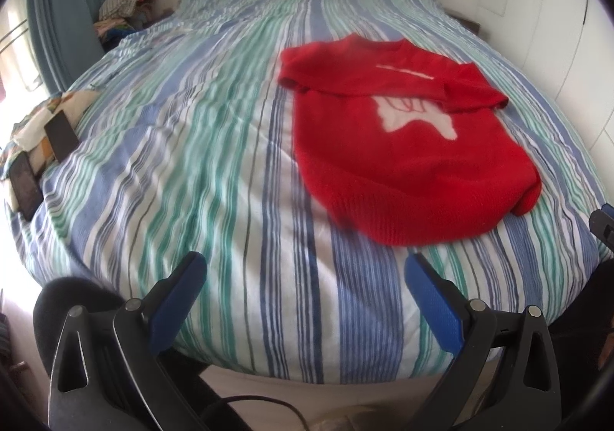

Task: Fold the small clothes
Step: 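Move both grippers toward the hem of the red sweater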

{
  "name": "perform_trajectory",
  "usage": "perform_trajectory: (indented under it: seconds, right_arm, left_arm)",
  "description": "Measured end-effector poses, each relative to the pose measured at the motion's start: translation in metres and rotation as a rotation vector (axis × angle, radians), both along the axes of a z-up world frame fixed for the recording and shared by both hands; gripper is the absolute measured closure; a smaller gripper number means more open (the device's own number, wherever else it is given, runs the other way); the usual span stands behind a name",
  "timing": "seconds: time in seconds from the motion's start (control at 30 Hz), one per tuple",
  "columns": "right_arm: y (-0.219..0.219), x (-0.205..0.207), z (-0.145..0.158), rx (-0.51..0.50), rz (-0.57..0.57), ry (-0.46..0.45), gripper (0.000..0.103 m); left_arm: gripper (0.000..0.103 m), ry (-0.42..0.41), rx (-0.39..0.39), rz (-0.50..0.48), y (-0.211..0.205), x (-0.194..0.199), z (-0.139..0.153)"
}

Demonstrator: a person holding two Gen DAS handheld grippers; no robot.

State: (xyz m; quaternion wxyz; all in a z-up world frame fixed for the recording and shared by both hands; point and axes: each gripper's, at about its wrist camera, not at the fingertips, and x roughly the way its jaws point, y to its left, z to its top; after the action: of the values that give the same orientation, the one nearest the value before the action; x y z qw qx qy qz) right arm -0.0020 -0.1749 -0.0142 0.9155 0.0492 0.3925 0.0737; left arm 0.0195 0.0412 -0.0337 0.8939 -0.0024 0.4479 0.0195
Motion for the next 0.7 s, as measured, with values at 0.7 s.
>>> perform_trajectory:
  seconds: [0.7]
  right_arm:
    - [-0.01,0.001,-0.007,0.009,-0.045,0.012,0.0]
  left_arm:
    - [0.0,0.054,-0.039,0.063,0.025,0.002,-0.018]
